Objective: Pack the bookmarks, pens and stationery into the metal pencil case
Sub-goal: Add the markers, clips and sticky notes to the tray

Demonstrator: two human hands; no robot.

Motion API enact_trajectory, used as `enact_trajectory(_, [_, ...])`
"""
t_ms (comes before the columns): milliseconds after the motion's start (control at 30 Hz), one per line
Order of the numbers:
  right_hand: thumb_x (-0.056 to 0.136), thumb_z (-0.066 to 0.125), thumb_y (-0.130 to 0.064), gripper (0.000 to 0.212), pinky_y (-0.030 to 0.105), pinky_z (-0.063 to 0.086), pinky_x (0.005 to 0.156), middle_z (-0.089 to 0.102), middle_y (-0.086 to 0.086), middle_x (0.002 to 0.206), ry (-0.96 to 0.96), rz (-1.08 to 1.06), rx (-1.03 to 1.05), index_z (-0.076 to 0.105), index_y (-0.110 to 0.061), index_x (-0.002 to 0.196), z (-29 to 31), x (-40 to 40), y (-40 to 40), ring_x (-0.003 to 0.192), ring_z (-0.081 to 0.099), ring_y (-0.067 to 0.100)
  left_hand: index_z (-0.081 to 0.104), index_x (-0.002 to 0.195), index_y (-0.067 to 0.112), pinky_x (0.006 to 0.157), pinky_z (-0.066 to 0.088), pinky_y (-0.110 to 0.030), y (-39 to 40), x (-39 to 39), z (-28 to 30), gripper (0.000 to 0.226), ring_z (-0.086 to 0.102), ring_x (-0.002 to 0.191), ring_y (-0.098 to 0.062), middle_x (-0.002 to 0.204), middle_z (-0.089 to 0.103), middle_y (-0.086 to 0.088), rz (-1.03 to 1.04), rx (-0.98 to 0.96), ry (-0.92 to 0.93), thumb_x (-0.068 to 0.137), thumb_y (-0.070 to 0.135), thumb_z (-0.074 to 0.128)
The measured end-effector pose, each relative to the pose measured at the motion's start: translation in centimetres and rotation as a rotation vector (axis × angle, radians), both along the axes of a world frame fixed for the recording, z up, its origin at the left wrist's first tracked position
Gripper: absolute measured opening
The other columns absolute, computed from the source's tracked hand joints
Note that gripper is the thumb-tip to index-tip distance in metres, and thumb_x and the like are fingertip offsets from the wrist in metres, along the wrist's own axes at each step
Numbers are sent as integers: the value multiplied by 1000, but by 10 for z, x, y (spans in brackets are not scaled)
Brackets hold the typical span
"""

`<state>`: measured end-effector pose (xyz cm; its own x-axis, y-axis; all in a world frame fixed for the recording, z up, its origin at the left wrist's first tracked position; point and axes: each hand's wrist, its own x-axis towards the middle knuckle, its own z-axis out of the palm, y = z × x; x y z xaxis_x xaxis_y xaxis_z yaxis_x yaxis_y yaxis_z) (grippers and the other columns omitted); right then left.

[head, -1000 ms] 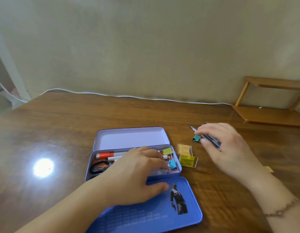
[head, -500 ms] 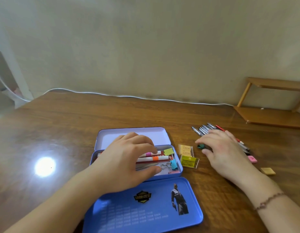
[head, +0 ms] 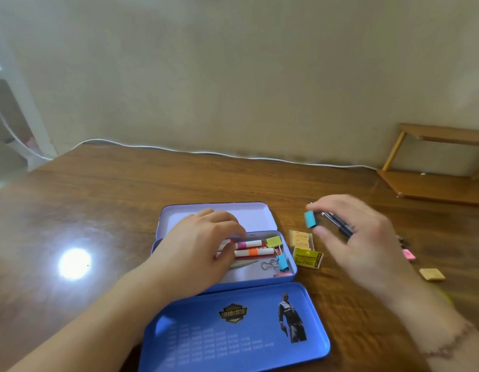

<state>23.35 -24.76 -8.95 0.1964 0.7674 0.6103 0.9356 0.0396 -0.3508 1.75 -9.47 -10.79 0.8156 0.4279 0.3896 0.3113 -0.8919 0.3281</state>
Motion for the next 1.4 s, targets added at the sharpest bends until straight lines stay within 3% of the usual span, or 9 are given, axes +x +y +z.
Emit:
enact_trajectory(167, [80,72,5,36,16,48,90,64,-8,108,3,380,-162,70,-17,108,-11,-38,12,106,60,4,73,93,30,74,51,-38,-2,0,1,25,57,85,-14,94,65,14,-64,-6,25,80,22,52])
enact_trajectory(300, [80,69,8,35,16,47,90,65,-8,108,43,408,-197,73,-18,103,-25,-35,19,105,60,3,71,78,33,67,45,-34,-4,-3,3,30,47,74,-10,73,57,14,-162,7,91,73,32,41])
enact_trajectory(500, [76,55,16,42,20,39,107,70,-4,110,53,423,-219,75,-13,100,-26,-35,17,112,60,1,72,85,32,75,40,-27,-5,-4,3,36,40,79,-4,73,53,18,-239,-21,183,76,32,37])
enact_trajectory(567, [76,54,15,41,25,37,111,70,-5,109,53,362,-170,75,-13,98,-23,-33,13,112,60,4,71,89,32,78,39,-27,-5,-4,3,33,41,83,-3,82,60,18,-250,-15,221,79,31,39])
enact_trajectory(767, [77,53,6,30,24,49,88,70,-6,86,-4,72,119,75,-14,81,-8,-9,1,94,62,7,69,102,36,86,42,-34,-4,-4,1,29,47,98,-6,103,63,19,-288,10,233,87,54,51])
enact_trajectory(1033, [80,58,12,34,-1,38,75,68,3,80,156,-366,348,70,-20,79,3,32,-19,78,57,6,63,101,37,87,42,-35,-6,-3,0,34,48,103,-7,108,61,21,-333,42,184,84,65,56])
enact_trajectory(1100, [81,64,4,31,0,39,74,69,-1,88,188,-331,221,68,-26,86,4,39,-22,82,57,6,62,101,38,88,42,-33,-7,-2,0,31,48,103,-6,109,59,21,-331,58,176,83,63,59])
enact_trajectory(1233, [79,72,-39,14,11,40,84,62,-29,96,36,-74,-264,68,-39,92,-3,26,-19,100,56,-5,62,91,36,82,46,-35,-3,-2,-2,21,49,96,-6,102,59,20,-306,102,171,84,57,61])
enact_trajectory(1400, [77,76,-24,22,25,48,81,55,-23,98,-24,-37,-294,58,-37,82,-17,8,-2,98,52,1,63,84,36,71,45,-32,-3,1,-4,26,50,85,-7,91,60,19,-246,172,128,83,61,58])
